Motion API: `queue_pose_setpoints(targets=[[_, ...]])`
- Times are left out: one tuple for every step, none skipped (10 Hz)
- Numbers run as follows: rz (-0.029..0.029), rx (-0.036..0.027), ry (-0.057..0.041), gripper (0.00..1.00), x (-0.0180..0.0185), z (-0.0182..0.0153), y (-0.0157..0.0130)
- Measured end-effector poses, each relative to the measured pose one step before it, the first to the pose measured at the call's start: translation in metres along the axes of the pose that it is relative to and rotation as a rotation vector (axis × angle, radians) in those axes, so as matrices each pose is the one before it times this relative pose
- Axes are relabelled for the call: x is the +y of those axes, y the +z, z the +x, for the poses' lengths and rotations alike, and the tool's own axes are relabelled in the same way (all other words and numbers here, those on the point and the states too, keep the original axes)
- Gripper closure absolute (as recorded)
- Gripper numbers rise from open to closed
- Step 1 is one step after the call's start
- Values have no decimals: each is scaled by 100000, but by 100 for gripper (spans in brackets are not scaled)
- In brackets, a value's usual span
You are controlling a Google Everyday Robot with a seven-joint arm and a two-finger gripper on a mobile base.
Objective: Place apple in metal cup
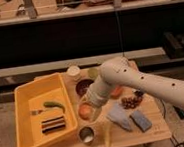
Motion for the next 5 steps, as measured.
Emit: queue_pose_setpoints(targets=[[116, 87, 157, 65, 24, 79, -66], [-57, -72, -117, 65, -36, -57, 47], [-110, -156, -97, 65, -42, -49, 65], [-243, -706, 142, 65, 29, 169, 30], [-1730, -1953, -366, 65, 247, 15, 399]])
